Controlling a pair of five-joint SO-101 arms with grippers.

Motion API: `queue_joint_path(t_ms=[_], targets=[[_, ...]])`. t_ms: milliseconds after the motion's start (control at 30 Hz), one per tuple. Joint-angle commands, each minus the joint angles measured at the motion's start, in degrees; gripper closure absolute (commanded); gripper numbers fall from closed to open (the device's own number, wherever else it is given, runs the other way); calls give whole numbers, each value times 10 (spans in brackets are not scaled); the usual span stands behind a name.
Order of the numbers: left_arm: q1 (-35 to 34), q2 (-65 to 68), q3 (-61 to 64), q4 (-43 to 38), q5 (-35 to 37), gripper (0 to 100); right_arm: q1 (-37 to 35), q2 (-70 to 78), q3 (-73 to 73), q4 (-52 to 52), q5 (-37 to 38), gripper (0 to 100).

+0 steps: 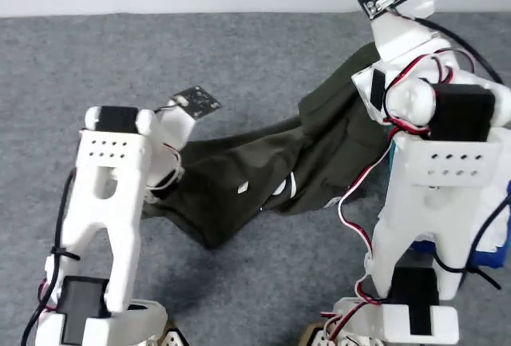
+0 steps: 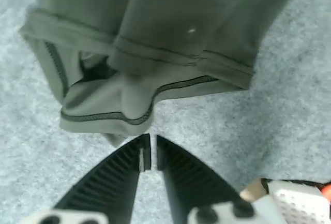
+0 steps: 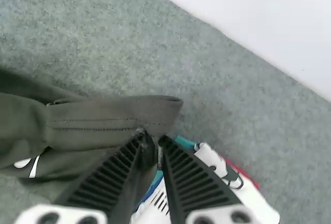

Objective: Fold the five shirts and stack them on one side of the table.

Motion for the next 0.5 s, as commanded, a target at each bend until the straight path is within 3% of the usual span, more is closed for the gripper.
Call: queue_joint_path(t_ms=[0, 100, 467], targets=[[46, 3, 15, -8, 4, 885, -3, 2, 8, 4, -6, 988], [71, 32, 32, -56, 40, 841, -3, 9, 21, 4, -6, 988], [91, 193, -22, -135, 46, 827, -3, 10, 24, 4, -6, 988]])
